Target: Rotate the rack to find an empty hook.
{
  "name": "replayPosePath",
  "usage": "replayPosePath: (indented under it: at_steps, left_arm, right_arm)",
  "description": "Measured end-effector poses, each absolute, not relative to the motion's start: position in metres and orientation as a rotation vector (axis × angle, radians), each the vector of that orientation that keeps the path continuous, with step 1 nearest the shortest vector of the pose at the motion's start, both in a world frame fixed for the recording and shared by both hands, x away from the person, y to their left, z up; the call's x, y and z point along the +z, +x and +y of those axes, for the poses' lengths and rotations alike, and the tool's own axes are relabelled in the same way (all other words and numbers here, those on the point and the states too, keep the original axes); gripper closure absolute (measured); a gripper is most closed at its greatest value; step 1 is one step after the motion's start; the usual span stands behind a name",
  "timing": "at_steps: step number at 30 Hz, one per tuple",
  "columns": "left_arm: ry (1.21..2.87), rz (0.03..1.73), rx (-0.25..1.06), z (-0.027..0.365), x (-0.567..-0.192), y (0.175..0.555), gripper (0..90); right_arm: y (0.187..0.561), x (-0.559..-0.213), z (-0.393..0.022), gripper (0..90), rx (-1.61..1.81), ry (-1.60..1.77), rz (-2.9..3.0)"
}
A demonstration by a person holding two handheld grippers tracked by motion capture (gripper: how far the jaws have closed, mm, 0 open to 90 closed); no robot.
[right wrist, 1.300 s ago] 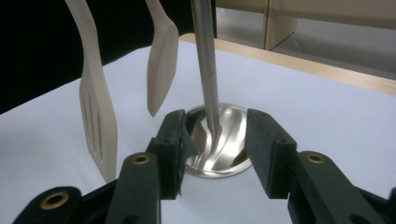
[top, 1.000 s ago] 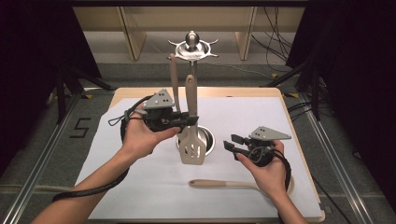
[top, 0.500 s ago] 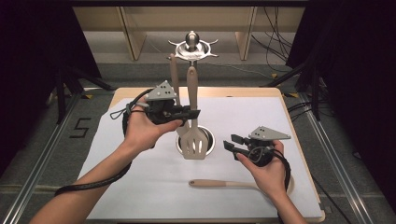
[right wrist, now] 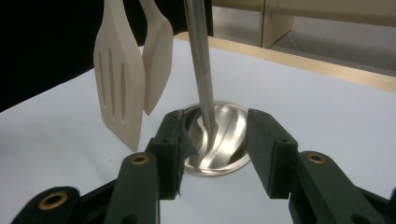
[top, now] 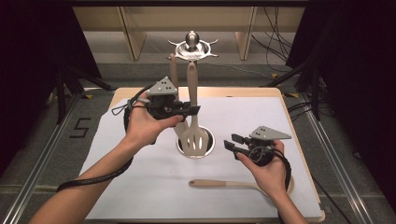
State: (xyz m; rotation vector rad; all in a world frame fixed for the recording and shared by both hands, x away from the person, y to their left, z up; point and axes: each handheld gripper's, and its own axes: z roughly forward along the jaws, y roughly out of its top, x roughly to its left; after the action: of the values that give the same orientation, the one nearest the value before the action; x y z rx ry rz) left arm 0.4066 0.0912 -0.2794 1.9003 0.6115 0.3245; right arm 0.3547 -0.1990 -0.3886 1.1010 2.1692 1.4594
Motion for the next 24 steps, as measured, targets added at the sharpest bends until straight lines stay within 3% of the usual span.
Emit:
replayPosePath:
  at_steps: [15,18,22,24]
  left_arm:
    - [1.927,0.584,0.352,0.089,-0.278,0.418,77.0]
    - [1.894,0.655,0.296,0.086,-0.280,0.416,77.0]
    - [1.924,0.576,0.348,0.088,-0.281,0.424,76.9]
    - [1.884,0.674,0.284,0.085,-0.283,0.419,76.9]
  right_arm:
    - [0.356,-0.390,-0.200,58.4,1.464,1.092,2.156]
    - [0.357,-0.391,-0.199,58.4,1.482,1.087,2.153]
    - [0.356,-0.390,-0.201,58.3,1.469,1.088,2.159]
    - [0.356,-0.390,-0.201,58.2,1.469,1.091,2.160]
